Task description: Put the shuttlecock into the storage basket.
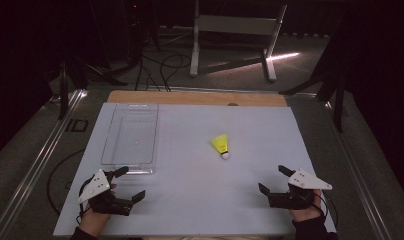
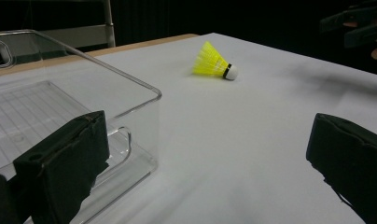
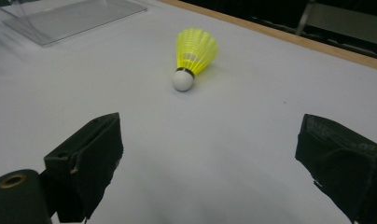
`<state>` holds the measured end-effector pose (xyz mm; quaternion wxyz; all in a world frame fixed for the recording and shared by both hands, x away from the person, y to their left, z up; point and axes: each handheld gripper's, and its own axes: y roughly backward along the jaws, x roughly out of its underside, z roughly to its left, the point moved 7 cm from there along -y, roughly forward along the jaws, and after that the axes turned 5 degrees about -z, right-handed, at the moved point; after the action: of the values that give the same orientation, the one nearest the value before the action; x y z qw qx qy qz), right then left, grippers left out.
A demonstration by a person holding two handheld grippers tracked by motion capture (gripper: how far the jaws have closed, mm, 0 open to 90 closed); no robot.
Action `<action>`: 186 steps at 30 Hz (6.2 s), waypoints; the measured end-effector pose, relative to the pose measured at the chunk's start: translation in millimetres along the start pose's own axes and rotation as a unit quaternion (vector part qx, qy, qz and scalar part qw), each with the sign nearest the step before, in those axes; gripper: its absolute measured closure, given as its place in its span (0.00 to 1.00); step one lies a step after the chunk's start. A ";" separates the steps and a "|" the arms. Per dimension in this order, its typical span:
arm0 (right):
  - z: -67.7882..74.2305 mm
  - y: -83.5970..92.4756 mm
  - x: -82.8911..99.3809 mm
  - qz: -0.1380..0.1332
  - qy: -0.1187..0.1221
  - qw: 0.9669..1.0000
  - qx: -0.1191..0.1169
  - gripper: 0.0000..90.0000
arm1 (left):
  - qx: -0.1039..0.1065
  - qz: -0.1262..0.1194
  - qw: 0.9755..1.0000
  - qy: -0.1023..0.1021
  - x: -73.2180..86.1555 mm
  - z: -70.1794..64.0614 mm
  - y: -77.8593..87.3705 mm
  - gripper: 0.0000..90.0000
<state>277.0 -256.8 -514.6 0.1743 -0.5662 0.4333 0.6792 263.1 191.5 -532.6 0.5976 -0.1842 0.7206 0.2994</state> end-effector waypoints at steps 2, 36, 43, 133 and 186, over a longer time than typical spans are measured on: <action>-1.5 3.0 -7.1 0.003 -0.004 1.000 0.008 0.08 | -0.002 -0.001 1.000 0.001 0.0 0.3 0.0 0.00; -1.3 -13.0 -83.7 0.013 0.014 0.999 0.030 0.09 | 0.000 0.000 1.000 0.000 0.3 -0.8 0.3 0.00; 4.4 -24.9 -91.8 0.018 0.016 0.999 0.025 0.09 | 0.002 0.001 1.000 0.000 0.4 -1.0 0.3 0.00; 26.8 -186.7 -28.9 0.273 -0.099 0.956 0.047 0.21 | 0.013 0.007 1.000 -0.007 1.4 -4.3 -0.2 0.00; 10.3 -183.3 -21.2 0.376 -0.020 0.925 0.039 0.72 | 0.012 0.007 1.000 -0.005 1.7 -3.9 -0.7 0.00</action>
<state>410.3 -140.0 -566.9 -0.0639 -0.3408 0.6371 0.6884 260.3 188.6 -534.0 0.6014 -0.1706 0.7225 0.2953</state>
